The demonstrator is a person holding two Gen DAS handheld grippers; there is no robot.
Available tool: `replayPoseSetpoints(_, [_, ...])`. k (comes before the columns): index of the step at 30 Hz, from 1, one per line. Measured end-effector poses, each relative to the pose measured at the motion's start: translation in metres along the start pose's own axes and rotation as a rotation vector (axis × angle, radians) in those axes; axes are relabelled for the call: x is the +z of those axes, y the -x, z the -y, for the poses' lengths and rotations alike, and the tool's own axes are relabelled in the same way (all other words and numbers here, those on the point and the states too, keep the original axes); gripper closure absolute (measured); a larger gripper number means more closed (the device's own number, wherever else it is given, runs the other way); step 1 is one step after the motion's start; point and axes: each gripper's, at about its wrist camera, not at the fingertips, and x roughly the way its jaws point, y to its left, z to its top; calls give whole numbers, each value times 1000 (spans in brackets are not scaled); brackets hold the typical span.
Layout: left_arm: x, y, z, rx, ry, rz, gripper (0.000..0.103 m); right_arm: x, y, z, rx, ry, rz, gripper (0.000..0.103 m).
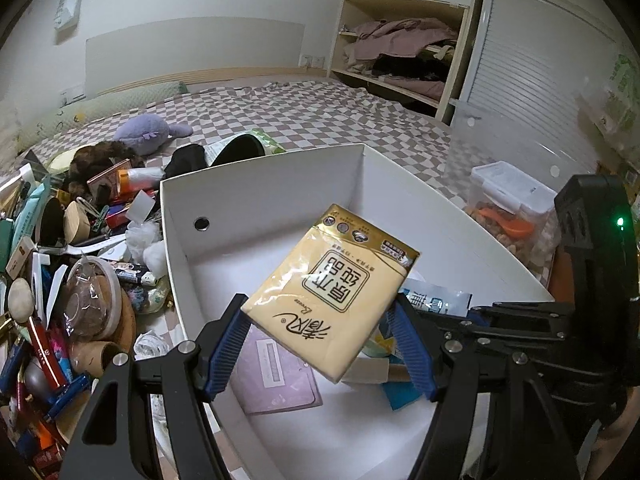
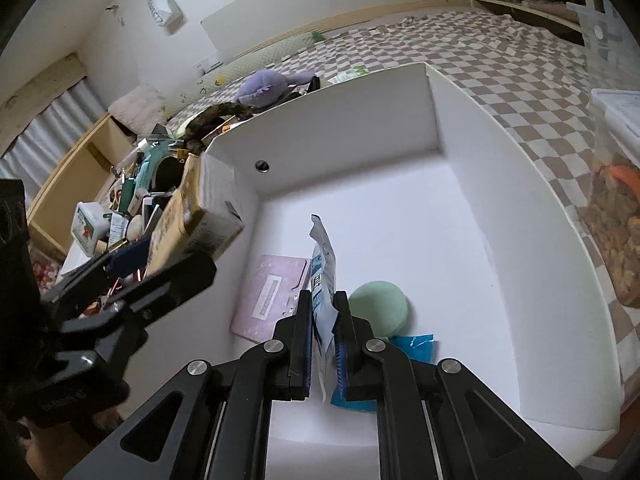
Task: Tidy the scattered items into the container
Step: 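Open the left tool to drop the tissue packet while the right tool drops the tube packet into the shoebox, then move both tools back over the pile of items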
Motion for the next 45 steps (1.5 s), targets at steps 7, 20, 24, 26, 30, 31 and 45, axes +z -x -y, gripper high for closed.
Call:
replayPoseSetpoints(7, [1, 2, 2, 22, -9, 4, 18, 5, -1, 1, 6, -41, 19, 92])
replayPoseSetpoints(20, [0, 6, 1, 36, -21, 1, 17, 4, 4, 0, -7, -53, 28, 92])
replayPoseSetpoints(24, [-2, 12, -1, 46, -17, 5, 17, 4, 10, -1, -28, -43, 40, 92])
replayPoseSetpoints(26, [-3, 16, -3, 47, -11, 4, 16, 4, 14, -3, -39, -31, 45, 92])
replayPoseSetpoints(30, [-7, 28, -3, 66, -16, 20, 6, 3, 25, -11, -86, 14, 68, 88])
replayPoseSetpoints(31, [-8, 31, -2, 67, -19, 23, 6, 3, 26, -12, -96, 21, 72, 71])
replayPoseSetpoints(45, [-18, 59, -7, 51, 16, 51, 0, -6, 56, -32, -187, 98, 159, 4])
